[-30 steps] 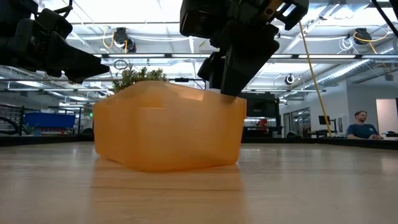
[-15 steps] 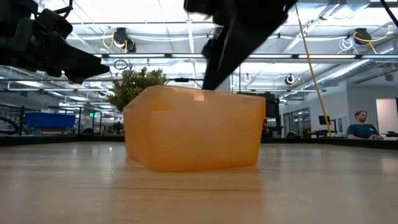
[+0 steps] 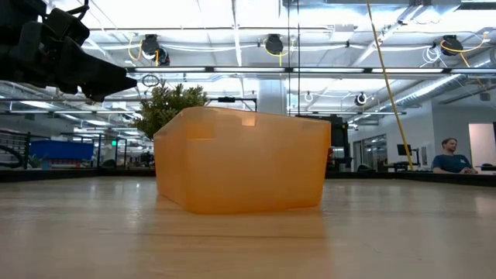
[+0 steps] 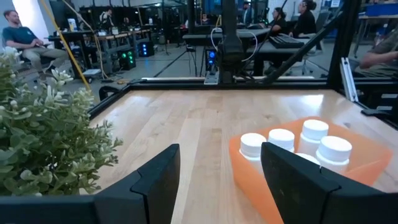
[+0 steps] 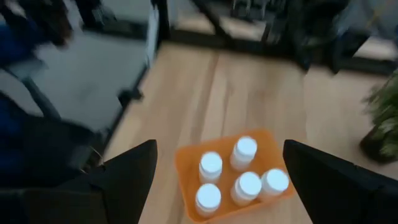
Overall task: Pick and place pill bottles into a basket
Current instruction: Return to Home Position
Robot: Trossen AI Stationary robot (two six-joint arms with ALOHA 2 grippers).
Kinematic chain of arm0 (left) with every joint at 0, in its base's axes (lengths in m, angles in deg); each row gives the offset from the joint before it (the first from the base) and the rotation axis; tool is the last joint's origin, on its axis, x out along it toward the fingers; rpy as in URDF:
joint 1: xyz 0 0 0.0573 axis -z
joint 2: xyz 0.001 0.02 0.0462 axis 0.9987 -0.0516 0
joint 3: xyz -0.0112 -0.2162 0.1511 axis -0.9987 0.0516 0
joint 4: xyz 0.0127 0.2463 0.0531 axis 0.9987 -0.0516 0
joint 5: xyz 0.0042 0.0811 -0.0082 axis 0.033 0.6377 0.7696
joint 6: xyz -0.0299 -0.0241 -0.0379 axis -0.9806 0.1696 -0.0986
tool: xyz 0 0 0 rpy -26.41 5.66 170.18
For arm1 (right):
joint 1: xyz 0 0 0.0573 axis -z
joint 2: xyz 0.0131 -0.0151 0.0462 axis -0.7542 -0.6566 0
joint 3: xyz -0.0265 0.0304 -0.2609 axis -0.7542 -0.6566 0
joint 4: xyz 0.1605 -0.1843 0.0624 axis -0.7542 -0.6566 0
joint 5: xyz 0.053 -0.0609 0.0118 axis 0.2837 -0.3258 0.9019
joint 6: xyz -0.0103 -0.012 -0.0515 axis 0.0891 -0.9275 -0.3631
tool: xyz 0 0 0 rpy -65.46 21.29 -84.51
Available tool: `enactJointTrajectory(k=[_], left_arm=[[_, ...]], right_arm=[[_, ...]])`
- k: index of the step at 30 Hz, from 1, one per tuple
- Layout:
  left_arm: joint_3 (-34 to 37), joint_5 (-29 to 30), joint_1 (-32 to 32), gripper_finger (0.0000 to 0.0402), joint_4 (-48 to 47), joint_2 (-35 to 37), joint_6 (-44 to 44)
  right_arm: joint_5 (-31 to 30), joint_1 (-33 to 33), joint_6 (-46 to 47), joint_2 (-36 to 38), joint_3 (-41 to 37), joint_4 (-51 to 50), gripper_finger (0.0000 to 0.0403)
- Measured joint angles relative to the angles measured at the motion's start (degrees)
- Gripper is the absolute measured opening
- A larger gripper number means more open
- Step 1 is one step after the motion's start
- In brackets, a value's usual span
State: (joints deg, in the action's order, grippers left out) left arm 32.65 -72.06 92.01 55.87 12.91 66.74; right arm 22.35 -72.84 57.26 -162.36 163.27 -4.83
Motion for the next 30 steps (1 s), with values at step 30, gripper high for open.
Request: enactJointTrajectory(k=[30], left_arm=[[-0.02,-0.01,0.02,0.0230,-1.30,0.11,-0.16]], right_arm=[[-19.12,-11.87,-2.76,80.02,-66.66,25.37,0.0338]])
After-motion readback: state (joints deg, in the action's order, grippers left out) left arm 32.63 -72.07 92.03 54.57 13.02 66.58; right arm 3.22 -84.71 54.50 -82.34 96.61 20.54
